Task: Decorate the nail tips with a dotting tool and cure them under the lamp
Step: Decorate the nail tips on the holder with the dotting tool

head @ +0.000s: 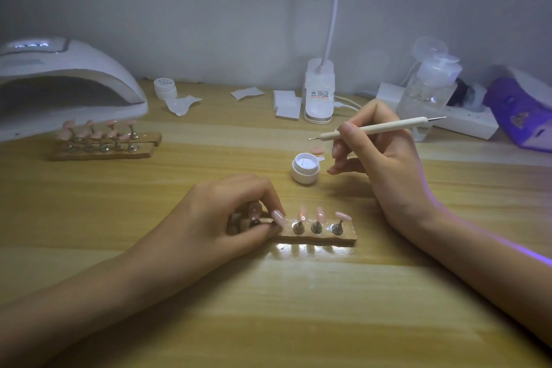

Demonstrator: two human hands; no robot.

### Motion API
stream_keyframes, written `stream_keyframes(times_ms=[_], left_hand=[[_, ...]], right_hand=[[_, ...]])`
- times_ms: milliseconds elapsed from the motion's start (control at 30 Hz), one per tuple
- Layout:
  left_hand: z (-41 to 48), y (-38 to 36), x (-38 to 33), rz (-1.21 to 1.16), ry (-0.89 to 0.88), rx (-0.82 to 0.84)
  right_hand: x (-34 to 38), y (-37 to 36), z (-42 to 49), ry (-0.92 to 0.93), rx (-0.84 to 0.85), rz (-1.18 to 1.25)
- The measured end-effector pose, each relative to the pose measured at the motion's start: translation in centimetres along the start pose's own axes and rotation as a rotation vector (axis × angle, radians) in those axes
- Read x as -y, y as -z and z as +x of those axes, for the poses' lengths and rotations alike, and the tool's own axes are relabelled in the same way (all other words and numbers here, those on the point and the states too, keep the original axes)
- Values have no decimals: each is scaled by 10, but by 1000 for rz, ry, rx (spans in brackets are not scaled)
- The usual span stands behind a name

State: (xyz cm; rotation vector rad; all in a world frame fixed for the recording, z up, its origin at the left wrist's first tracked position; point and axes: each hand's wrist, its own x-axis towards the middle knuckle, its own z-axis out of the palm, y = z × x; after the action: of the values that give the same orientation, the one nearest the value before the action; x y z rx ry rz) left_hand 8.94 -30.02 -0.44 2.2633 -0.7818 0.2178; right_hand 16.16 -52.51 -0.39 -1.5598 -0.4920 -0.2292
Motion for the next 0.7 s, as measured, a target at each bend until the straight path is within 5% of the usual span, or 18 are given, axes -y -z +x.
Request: stream_keyframes(times_ms=[100,267,333,567,700], left_hand=[[-2,0,-1,-16,2,-15],[-5,-3,-11,445,-180,-106],[-3,0,-17,462,-201,-165],[27,23,-10,-211,65,-205],[44,12,14,-358,207,-156]], right_hand=[[0,0,0,1,-8,23],[0,0,0,-6,-17,46],[0,0,0,-13,-15,50],[1,0,1,-68,-16,77],[1,1,1,-94,-22,103]])
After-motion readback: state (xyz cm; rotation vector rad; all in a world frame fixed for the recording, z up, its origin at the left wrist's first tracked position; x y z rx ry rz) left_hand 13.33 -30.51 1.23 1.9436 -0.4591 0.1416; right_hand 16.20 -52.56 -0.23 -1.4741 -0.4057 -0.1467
